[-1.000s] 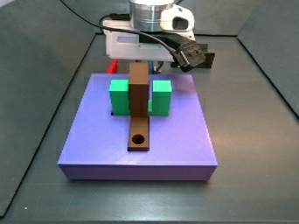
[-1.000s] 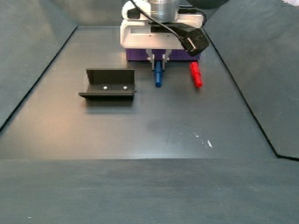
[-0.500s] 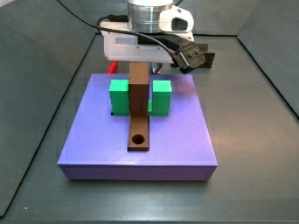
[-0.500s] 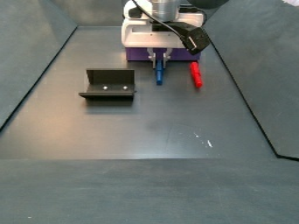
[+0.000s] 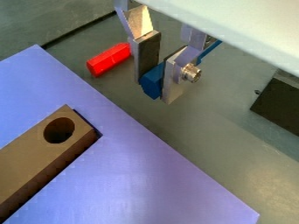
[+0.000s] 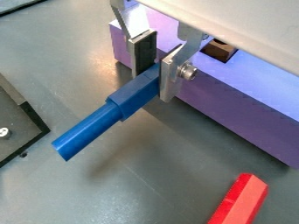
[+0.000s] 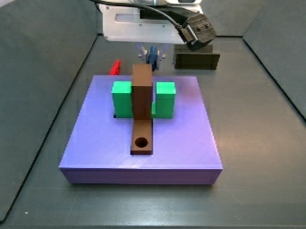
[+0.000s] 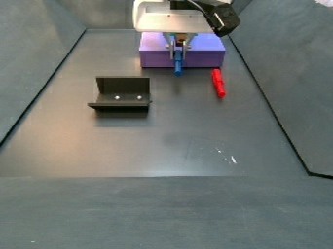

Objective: Pick up the blue object. Move up. Place the blue object on the fixture. Regrasp the blue object. Move to above the board. Insert the blue object.
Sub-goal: Place the blue object on the fixture.

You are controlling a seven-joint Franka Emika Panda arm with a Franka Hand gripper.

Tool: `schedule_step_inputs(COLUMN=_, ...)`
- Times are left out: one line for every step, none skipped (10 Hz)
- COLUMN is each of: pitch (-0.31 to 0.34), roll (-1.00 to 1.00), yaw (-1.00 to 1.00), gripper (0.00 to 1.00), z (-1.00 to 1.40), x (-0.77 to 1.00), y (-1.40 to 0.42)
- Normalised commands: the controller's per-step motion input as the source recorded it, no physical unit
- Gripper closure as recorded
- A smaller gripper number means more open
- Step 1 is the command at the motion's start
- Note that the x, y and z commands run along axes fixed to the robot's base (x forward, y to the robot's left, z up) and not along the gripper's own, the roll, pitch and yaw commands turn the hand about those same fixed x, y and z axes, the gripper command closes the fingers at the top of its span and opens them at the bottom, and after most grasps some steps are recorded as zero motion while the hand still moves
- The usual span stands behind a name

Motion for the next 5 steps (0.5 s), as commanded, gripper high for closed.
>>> schedule_step_inputs(pitch=-0.037, roll=-0.73, yaw=-0.13, gripper=1.0, z=0.0, x=0.25, y=0.39)
schedule_step_inputs(pitch=-0.197, roll=-1.0, yaw=-0.05, gripper=1.0, z=0.11, x=0.28, y=0.48)
schedule_step_inputs(pitch=-0.32, roll=-1.0, yaw=0.0, gripper=1.0, z=0.15, x=0.25, y=0.44)
schedule_step_inputs(pitch=-0.331, roll=-1.0, yaw=0.0, gripper=1.0, z=0.13, x=0.23, y=0.41)
schedule_step_inputs(pitch=-0.329, roll=-1.0, yaw=0.0, gripper=1.0, z=0.14, x=0.23, y=0.41)
